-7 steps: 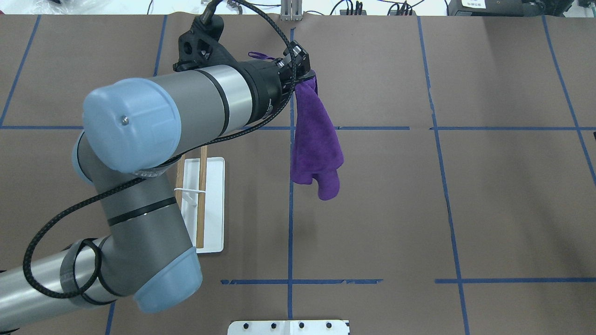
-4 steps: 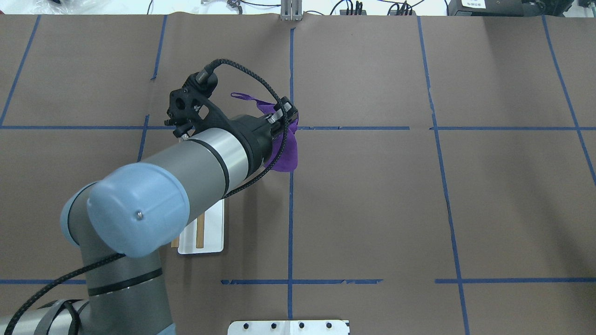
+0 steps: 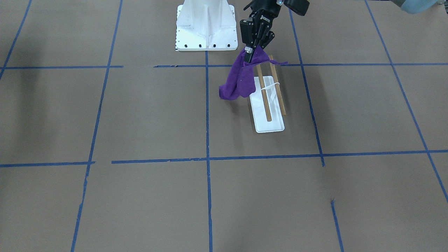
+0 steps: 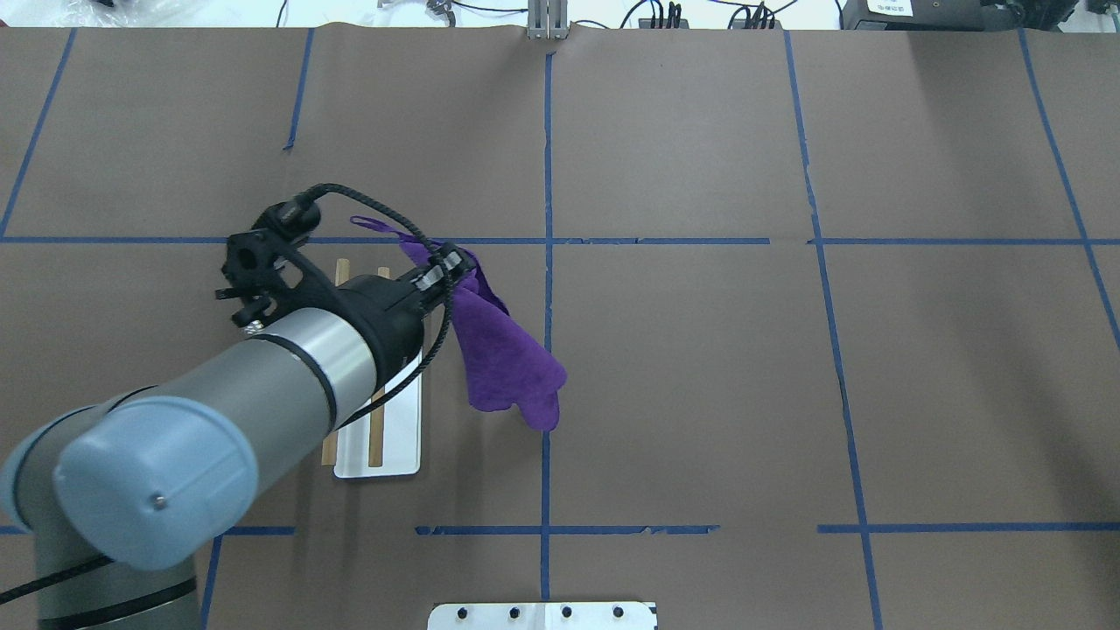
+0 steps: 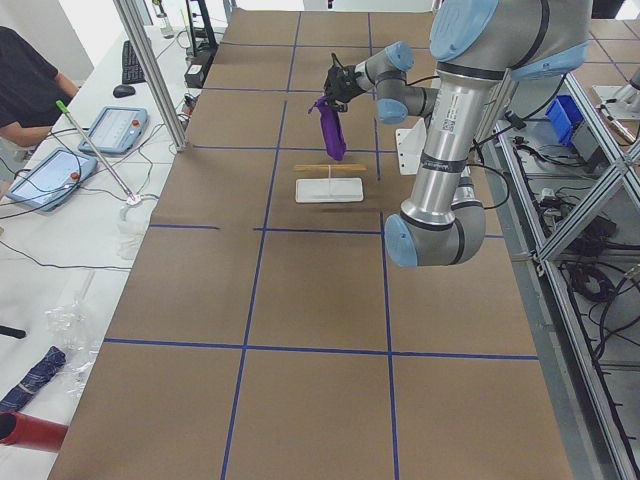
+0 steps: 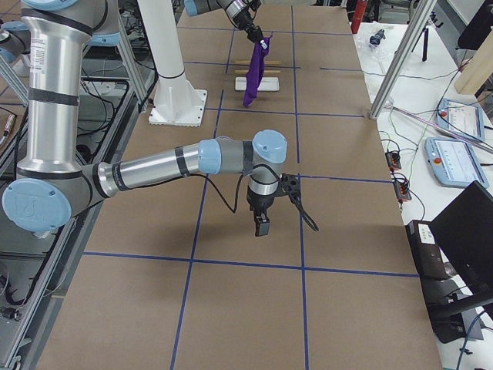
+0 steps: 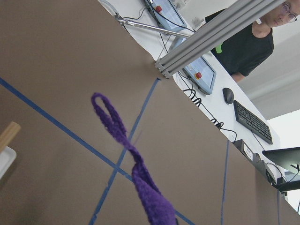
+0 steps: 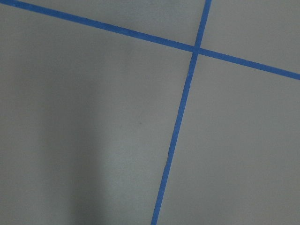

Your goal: Hang towel on rack

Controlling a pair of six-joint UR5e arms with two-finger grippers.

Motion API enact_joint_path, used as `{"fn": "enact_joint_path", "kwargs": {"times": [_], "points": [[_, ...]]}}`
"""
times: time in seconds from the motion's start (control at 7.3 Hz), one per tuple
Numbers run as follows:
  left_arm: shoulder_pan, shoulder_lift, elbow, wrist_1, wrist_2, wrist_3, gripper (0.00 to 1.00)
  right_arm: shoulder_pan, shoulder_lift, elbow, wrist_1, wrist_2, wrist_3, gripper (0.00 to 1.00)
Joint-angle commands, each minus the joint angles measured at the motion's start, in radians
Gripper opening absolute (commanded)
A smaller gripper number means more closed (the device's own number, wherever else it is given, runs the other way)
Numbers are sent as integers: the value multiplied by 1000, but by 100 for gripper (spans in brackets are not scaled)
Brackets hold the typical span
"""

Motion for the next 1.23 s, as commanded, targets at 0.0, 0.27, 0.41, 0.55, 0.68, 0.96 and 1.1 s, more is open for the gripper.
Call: {"fn": "enact_joint_path", "kwargs": {"times": [0.0, 0.27, 0.41, 0.55, 0.68, 0.96, 1.1], "points": [[-16, 114, -3, 1, 0, 2, 0, 4, 37, -12, 5, 0, 7, 100], [-50, 183, 0, 0, -1, 90, 0, 4, 15, -57, 5, 5, 3, 100], [-68, 226, 15, -11, -3, 133, 0, 6, 18, -57, 7, 20, 5, 100], [-82, 243, 47, -28, -3, 156, 0, 12, 18, -60, 7, 61, 7, 100], [-84, 251, 90, -64, -1, 167, 0, 24, 18, -66, 7, 95, 7, 100], [-84, 257, 168, -161, -1, 208, 0, 32, 18, -66, 7, 109, 8, 100], [-84, 278, 203, -221, -1, 215, 0, 35, 18, -66, 7, 123, 7, 100]]}}
